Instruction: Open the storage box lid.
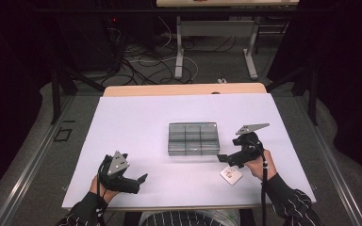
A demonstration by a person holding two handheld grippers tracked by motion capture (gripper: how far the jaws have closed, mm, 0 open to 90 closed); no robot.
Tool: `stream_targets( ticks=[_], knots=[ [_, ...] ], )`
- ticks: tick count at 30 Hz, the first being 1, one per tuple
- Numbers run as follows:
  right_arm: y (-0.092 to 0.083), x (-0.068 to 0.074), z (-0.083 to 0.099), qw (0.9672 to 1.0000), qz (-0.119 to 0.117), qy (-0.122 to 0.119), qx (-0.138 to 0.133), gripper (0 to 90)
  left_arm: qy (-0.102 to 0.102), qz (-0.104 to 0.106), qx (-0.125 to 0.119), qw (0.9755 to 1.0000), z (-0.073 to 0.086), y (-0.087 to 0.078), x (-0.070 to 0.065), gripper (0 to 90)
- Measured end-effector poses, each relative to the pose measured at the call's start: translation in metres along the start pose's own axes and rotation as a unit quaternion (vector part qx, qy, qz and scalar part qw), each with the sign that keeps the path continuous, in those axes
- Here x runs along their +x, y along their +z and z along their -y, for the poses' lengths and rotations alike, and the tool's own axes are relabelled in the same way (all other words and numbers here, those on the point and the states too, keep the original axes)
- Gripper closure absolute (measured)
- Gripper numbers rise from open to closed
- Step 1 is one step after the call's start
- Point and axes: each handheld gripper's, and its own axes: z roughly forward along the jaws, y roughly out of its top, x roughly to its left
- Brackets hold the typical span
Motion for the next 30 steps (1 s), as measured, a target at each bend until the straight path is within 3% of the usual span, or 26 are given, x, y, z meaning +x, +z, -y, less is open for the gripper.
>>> stream_targets(
  ticks=[3,7,8,11,12,18,21,25,30],
  knots=[
    [0.000,0.009,0.001,1.0000,-0.006,-0.004,-0.003,0.6,-0.001,0.001,-0.001,1.0000,0.000,0.001,0.000,0.3],
    [0.003,0.016,0.001,0.9999,-0.007,-0.004,-0.009,8.6,-0.007,0.000,-0.001,1.0000,0.001,0.000,0.000,0.3],
    [0.003,0.018,0.001,0.9999,-0.009,-0.009,0.000,10.7,-0.007,0.000,-0.001,1.0000,0.001,0.000,0.000,0.3],
    [0.009,0.026,-0.001,0.9998,-0.001,-0.015,-0.016,21.8,-0.008,0.003,0.000,1.0000,0.002,0.000,0.002,0.3],
    [0.009,0.026,-0.001,0.9998,-0.001,-0.015,-0.016,21.8,-0.008,0.004,-0.001,1.0000,0.002,0.000,0.002,0.3],
    [0.023,0.035,-0.002,0.9995,0.007,-0.013,-0.026,48.2,-0.008,0.007,-0.002,0.9999,0.001,0.002,0.001,0.3],
    [0.032,0.042,-0.001,0.9998,0.008,-0.018,-0.010,56.0,-0.008,0.007,-0.001,0.9999,0.001,0.002,0.001,0.3],
    [0.043,0.046,-0.003,0.9995,0.011,-0.022,-0.019,67.6,-0.007,0.006,-0.002,1.0000,0.000,0.003,0.001,0.4],
    [0.058,0.049,-0.003,0.9997,0.014,-0.017,-0.010,78.9,-0.007,0.006,-0.001,1.0000,0.000,0.004,-0.001,0.4]
  ],
)
